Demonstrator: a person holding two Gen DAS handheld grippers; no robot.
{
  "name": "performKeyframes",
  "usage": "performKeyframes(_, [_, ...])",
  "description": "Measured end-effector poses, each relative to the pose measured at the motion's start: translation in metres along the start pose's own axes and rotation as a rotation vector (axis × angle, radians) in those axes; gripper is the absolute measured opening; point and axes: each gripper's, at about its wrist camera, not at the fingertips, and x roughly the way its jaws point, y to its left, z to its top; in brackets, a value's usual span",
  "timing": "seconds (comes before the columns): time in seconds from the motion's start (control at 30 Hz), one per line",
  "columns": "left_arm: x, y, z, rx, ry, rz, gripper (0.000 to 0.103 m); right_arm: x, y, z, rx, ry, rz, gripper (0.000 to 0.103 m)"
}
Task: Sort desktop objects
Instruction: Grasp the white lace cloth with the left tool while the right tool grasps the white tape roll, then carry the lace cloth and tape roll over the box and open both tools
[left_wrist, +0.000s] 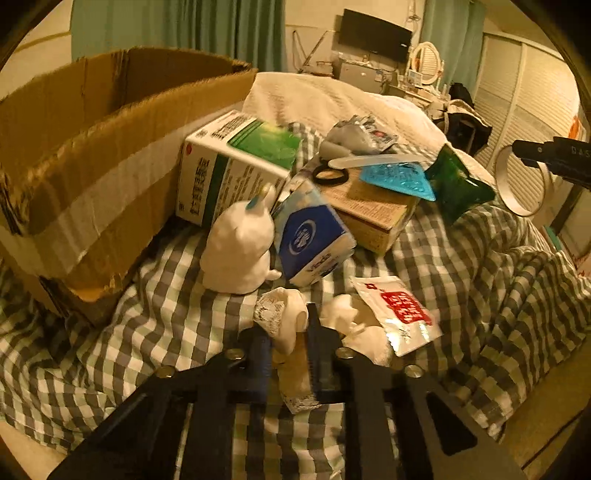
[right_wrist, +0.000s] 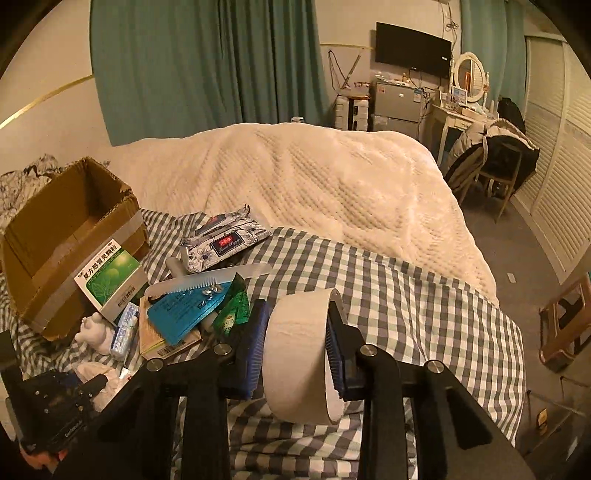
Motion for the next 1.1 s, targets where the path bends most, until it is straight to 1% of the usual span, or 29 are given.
performKeyframes(0.1, [-0.008, -0.004, 0.003, 0.011, -0.022, -0.005, 0.013, -0.006, -0.002, -0.001, 0.012, -0.005, 0.009, 0.029])
performKeyframes(0.23, [-0.022, -0.005, 0.009, 0.010, -0.054, 0.002, 0.013, -0.016, -0.001, -0.003, 0.019, -0.020, 0.018, 0.029])
performKeyframes(0.4, [-0.046, -0.006, 0.018, 0.014, -0.124, 0.010, 0.013, -0.031, -0.002, -0.005, 0.035, -0.045, 0.037, 0.029])
performKeyframes(0.67, [-0.069, -0.004, 0.031, 0.019, -0.185, 0.009, 0.013, -0.045, 0.006, -0.006, 0.026, -0.062, 0.058, 0.029])
performKeyframes(0.87, [-0.090, -0.001, 0.040, 0.023, -0.235, 0.005, 0.013, -0.062, 0.030, -0.003, -0.045, -0.103, 0.062, 0.029])
performKeyframes(1.03, [-0.105, 0.008, 0.052, 0.023, -0.255, 0.012, 0.013, -0.072, 0.062, 0.002, -0.128, -0.122, 0.097, 0.029])
performKeyframes(1.1, [-0.112, 0.013, 0.059, 0.022, -0.269, 0.010, 0.013, -0.077, 0.077, 0.006, -0.154, -0.129, 0.133, 0.029])
